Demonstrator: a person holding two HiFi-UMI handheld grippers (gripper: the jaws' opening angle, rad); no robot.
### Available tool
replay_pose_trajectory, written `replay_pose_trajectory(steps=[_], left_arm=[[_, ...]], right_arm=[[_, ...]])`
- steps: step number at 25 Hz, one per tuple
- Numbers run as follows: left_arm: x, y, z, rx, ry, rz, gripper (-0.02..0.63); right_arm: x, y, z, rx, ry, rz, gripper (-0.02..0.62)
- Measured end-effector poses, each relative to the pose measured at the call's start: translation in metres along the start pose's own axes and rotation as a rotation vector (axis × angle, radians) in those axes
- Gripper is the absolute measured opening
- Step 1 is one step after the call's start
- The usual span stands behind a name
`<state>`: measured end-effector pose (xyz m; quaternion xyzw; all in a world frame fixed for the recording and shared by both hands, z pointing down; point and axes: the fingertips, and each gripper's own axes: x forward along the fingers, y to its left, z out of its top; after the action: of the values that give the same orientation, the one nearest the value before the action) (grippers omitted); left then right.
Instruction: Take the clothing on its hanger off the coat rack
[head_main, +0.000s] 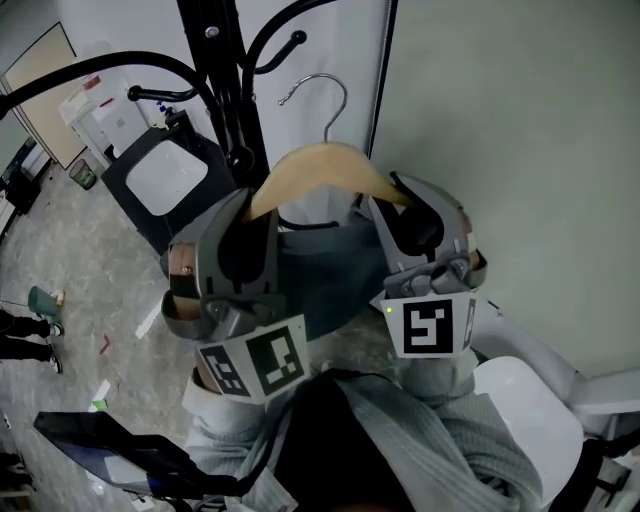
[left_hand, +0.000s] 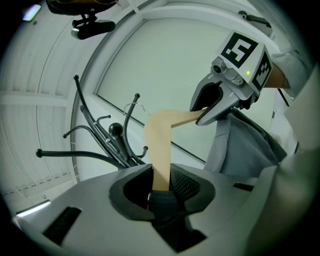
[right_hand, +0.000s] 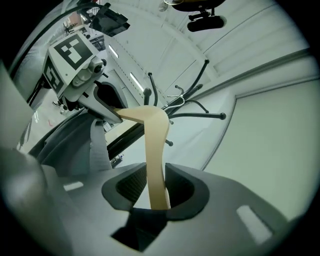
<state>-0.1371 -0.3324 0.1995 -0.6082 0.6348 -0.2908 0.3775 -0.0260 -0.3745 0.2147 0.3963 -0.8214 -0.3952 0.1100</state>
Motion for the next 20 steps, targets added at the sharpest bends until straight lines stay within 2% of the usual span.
replay_pose_trajectory(steps=[5,13,20], left_arm=[[0.014,-0.026,0.019,-0.017,-0.069,-0.059,0.104],[0.026,-0.078,0.07,-0.063,-0.191,-0.187,0.104],[0.035,-0.122,0.097,-0.083,-0.248,-0.254,0.104]], right_arm=[[-0.022,-0.014,-0.025,-0.007,0.078,-0.061,0.112],[-0.082,-0.046,-0.065,-0.032,0.254,-0.151,0.112],[-0.117,-0.058,-0.099,-0.05,0.342,-0.212,0.112]])
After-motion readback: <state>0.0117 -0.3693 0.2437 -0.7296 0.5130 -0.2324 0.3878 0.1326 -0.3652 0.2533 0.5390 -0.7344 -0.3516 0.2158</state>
